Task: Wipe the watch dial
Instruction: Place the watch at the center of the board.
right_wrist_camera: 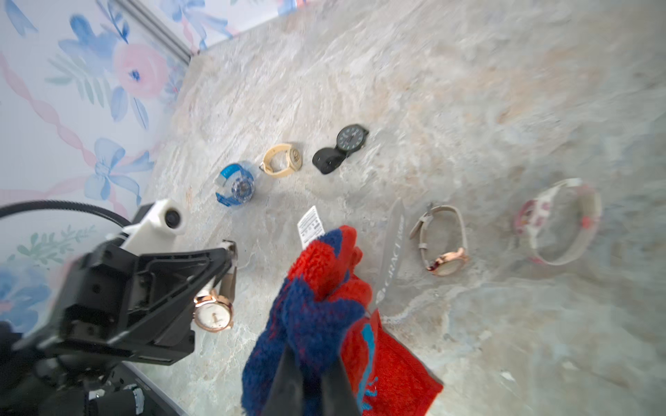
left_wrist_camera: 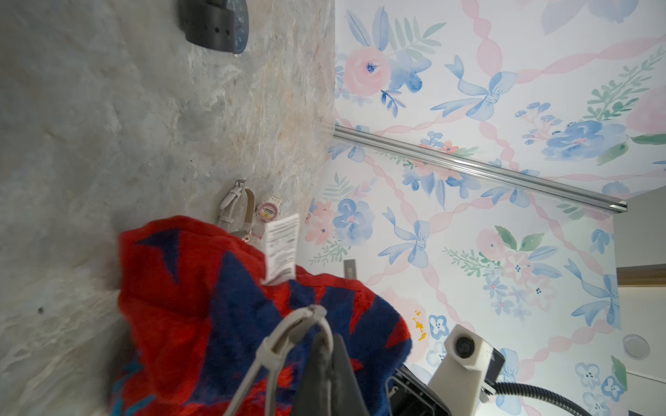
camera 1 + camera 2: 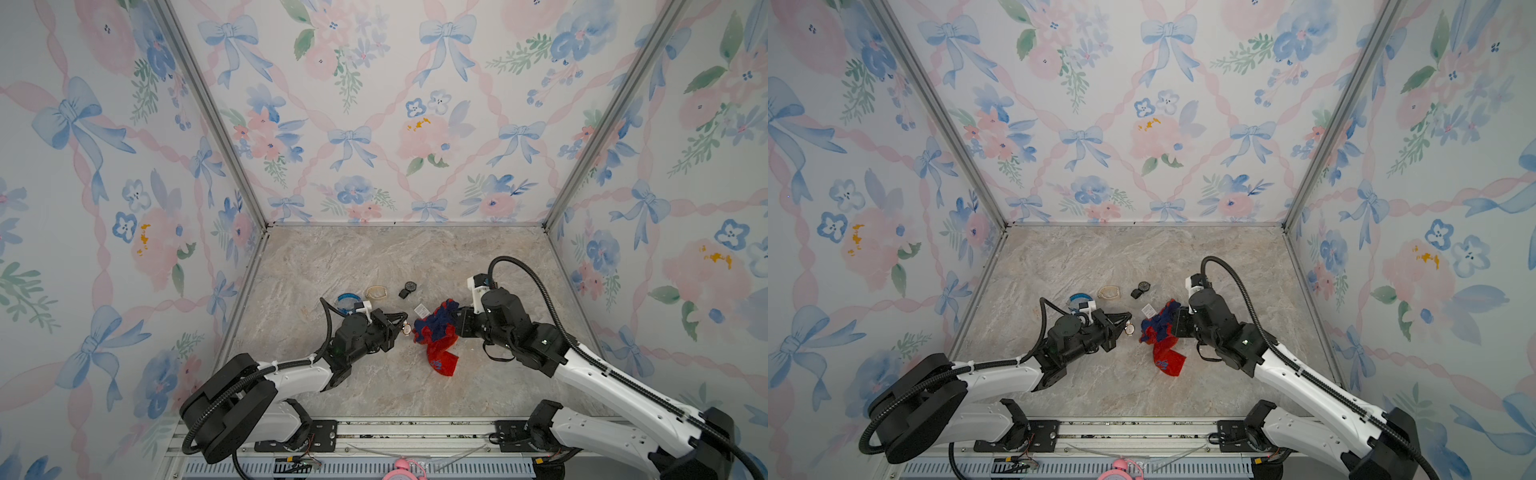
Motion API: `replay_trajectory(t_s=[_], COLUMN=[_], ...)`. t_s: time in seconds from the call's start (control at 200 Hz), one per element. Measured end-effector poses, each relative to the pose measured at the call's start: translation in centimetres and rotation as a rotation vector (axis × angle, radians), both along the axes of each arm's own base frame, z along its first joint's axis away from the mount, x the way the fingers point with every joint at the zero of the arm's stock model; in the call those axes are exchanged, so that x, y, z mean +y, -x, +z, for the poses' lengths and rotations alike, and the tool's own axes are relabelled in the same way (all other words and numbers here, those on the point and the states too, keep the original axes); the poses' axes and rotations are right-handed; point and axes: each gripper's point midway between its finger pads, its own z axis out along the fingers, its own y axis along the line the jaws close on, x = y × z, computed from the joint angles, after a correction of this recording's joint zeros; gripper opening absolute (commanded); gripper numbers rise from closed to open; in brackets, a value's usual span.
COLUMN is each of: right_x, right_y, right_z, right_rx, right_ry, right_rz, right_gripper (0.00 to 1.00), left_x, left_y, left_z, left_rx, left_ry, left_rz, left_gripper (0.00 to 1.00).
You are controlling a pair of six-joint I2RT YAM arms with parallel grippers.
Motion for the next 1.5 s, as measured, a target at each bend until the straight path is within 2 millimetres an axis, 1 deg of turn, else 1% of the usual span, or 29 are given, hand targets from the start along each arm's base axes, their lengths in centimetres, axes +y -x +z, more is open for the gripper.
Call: replay_trajectory(t_s=[0.09,0.165,0.23,0.335,0.495,0.625,0.72,0.875,1.0,1.15,1.255,1.32,1.39,1.45,1.5], right_x=[-2.3,-3.6,-4.4,-5.4,-7.6,-9.5,-10.4,-11.3,-11.9,-12.3,-12.3,-12.2,-12.1,-12.0,-11.9], right_y=[1.0,1.9,2.6,3.3,3.2,3.0,2.9,2.6,2.7,2.9,3.0,3.1,3.2,3.2,3.2], right_z=[2.7,4.2,4.9,5.5,5.1,4.8,4.6,3.5,3.1,2.9,2.6,2.4,2.1,1.9,1.9], right_rx=[-0.050,-0.077,-0.087,-0.094,-0.091,-0.088,-0.087,-0.057,-0.040,-0.036,-0.031,-0.023,-0.016,-0.010,-0.007], right_ry=[-0.030,-0.046,-0.053,-0.049,0.004,0.024,0.023,0.032,0.026,0.004,-0.006,-0.010,-0.013,-0.013,-0.016], right_rz=[-0.033,-0.048,-0.054,-0.066,-0.119,-0.178,-0.212,-0.241,-0.260,-0.267,-0.263,-0.257,-0.252,-0.250,-0.245], right_gripper=[0.00,0.00,0.00,0.00,0.00,0.00,0.00,0.00,0.00,0.00,0.00,0.00,0.00,0.00,0.00], left_x=[-0.6,-1.4,-2.0,-3.0,-5.1,-6.3,-7.2,-9.0,-10.3,-11.2,-11.5,-11.7,-12.0,-12.1,-12.2], left_y=[-0.3,-0.7,-1.1,-1.8,-3.0,-3.8,-4.4,-5.5,-5.4,-5.4,-5.5,-5.6,-5.6,-5.5,-5.3], left_z=[-1.2,-1.9,-2.5,-3.4,-5.3,-6.2,-6.6,-7.5,-8.5,-9.3,-10.0,-10.5,-11.0,-11.3,-11.6], left_rx=[0.016,0.023,0.028,0.030,0.012,-0.010,-0.025,-0.037,-0.041,-0.046,-0.043,-0.040,-0.036,-0.030,-0.025], left_ry=[-0.032,-0.053,-0.071,-0.101,-0.173,-0.229,-0.265,-0.315,-0.372,-0.441,-0.477,-0.496,-0.516,-0.527,-0.533], left_rz=[-0.018,-0.035,-0.049,-0.075,-0.138,-0.179,-0.207,-0.245,-0.288,-0.327,-0.344,-0.353,-0.368,-0.377,-0.382], left_gripper=[0.00,0.00,0.00,0.00,0.00,0.00,0.00,0.00,0.00,0.00,0.00,0.05,0.13,0.18,0.24])
